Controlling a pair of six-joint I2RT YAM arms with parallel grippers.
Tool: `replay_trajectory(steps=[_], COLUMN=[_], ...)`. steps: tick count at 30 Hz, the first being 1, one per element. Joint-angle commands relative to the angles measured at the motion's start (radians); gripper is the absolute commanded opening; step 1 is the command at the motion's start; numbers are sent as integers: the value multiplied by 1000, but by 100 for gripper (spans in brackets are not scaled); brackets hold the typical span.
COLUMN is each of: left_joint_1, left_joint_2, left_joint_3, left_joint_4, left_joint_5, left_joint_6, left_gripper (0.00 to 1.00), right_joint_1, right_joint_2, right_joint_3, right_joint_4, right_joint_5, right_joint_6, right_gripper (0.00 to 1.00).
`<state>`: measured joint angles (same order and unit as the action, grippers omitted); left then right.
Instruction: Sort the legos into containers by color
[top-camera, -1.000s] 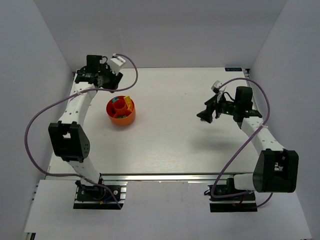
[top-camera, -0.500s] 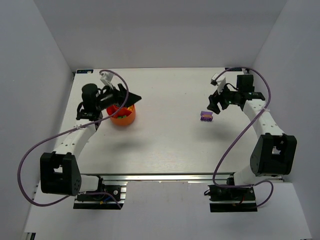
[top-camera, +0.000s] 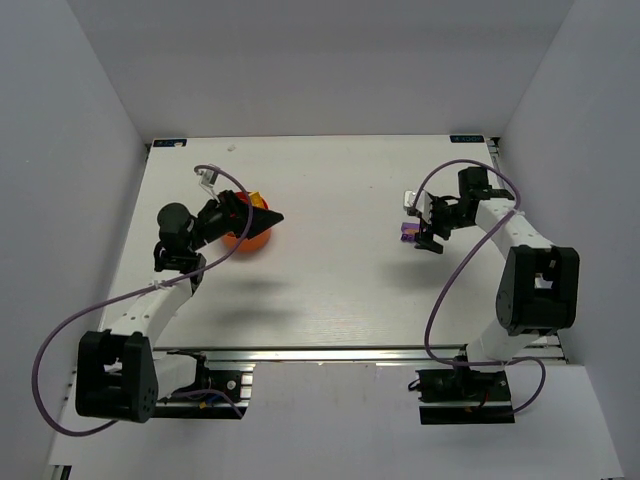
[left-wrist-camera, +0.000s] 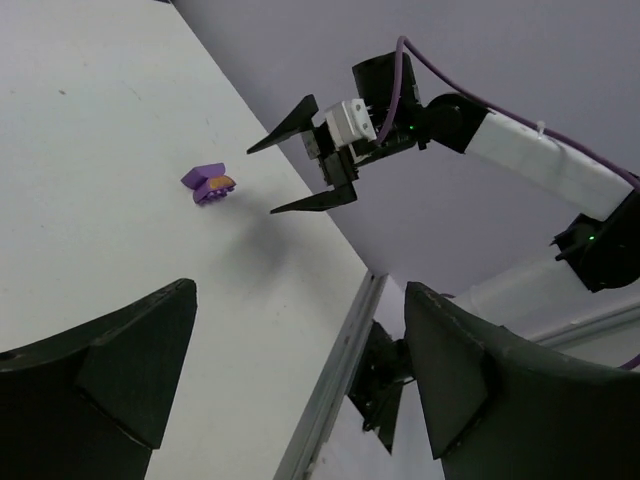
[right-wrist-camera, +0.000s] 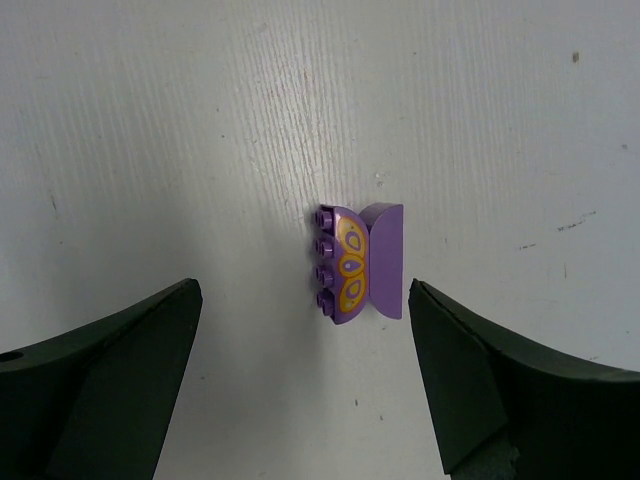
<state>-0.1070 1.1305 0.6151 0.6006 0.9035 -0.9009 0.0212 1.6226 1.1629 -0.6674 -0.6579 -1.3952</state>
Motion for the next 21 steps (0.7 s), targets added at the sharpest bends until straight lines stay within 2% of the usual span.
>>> replay_trajectory(steps=[1, 2, 3, 5, 6, 7, 8, 14, 21], left_joint_1=[-5, -5, -5, -5, -5, -5, -5, -5, -5], left_joint_2=[72, 77, 78, 60, 43, 25, -4, -97, -44], left_joint_3=[-25, -23, 0, 38, 79, 95, 107, 43, 80], left_joint_4=[166, 169, 95, -36, -173, -255, -324, -246, -302], left_joint_5=[67, 61, 58, 40, 22, -6, -20, -9, 28], left_joint_6=[-67, -44, -14, 109, 159, 254, 287, 290, 306], left_gripper=[88, 83, 79, 78, 78, 78, 78, 80, 81], right_joint_1=[6, 5, 9, 9, 11, 13, 17, 32, 34], right_joint_2=[17, 31, 37, 62, 74, 86, 112, 207, 287], right_joint_3=[32, 37, 41, 49, 55, 60, 79, 155, 218], right_joint_4=[58, 64, 71, 91, 89, 94, 88, 101, 60], right_joint_5=[-25, -22, -13, 4, 13, 23, 32, 98, 129], right_joint_6=[-30, -25, -22, -25, -36, -44, -51, -51, -61], right_gripper=[89, 89, 89, 89, 89, 89, 89, 89, 89])
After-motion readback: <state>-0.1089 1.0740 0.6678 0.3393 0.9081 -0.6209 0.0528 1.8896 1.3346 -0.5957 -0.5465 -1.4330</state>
